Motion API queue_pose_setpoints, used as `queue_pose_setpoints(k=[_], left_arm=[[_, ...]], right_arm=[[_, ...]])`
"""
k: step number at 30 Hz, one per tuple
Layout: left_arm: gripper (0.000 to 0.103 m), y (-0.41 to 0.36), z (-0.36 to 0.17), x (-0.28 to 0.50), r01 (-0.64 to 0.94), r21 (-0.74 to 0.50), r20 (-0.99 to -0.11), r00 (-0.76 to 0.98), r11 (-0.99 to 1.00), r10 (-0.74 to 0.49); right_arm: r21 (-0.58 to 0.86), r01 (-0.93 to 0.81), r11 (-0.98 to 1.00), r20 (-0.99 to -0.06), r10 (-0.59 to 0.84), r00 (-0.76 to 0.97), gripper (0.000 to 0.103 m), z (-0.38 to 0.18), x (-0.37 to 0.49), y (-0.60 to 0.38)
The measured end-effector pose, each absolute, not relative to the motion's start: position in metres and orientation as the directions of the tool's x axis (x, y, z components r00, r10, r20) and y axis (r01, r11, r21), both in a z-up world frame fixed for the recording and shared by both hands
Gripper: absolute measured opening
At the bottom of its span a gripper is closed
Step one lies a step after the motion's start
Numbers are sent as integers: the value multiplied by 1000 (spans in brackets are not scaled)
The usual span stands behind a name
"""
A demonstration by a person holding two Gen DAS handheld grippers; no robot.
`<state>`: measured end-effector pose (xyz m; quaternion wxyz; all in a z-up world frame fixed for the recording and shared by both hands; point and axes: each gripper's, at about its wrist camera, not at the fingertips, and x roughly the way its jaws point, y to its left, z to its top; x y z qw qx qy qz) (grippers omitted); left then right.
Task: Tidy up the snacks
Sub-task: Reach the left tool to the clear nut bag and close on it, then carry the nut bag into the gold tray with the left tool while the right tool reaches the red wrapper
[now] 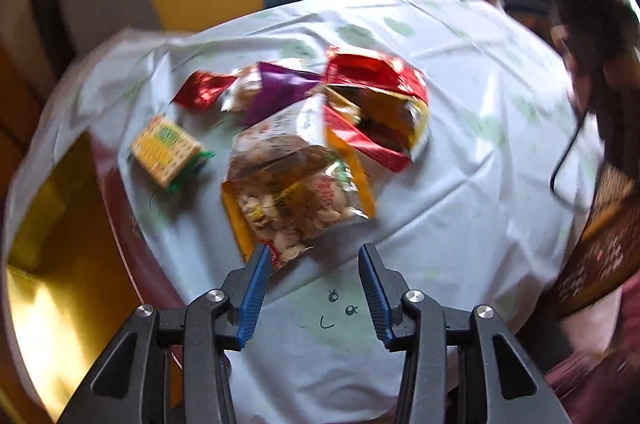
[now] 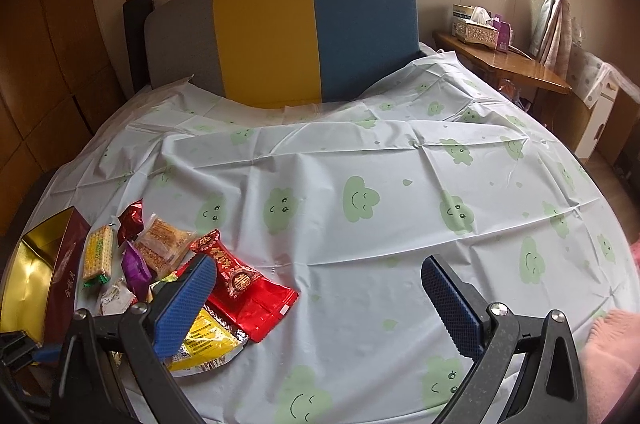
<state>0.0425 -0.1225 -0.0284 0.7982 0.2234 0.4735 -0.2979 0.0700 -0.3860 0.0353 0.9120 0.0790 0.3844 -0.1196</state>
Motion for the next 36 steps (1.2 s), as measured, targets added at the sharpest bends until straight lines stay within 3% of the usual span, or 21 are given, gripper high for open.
queue_pose_setpoints(k=[7,8,9,17,20,24,28,36], left_arm=[[47,-153,-48,40,691,221,-855,477,688,-205],[42,-153,-52,46,692,215,-857,472,689,-207],[26,-152,-53,49,695,191,-860,460,694,-224],[12,-112,-30,50,647,11,-805,458,763,-377],[10,-95,-18,44,623,-81,-782,445,778,-437],[9,-82,-5,32,616,-168,-749,428,769,-506],[8,-78,0,21,619,-188,-728,433,763,-531],[7,-48,21,22,570,-299,-663,452,765,-596]], right_arm=[[52,281,958,-717,-160,678,103,36,69,-386],[50,280,959,-717,-160,679,103,36,69,-386],[49,278,959,-717,-160,679,103,36,69,-386],[53,187,981,-714,-94,694,102,37,73,-373],[90,108,990,-719,-11,695,92,35,73,-362],[148,-56,987,-741,148,655,68,29,76,-336],[210,-212,955,-782,294,550,53,15,77,-300],[177,-326,929,-872,302,386,50,-25,83,-245]])
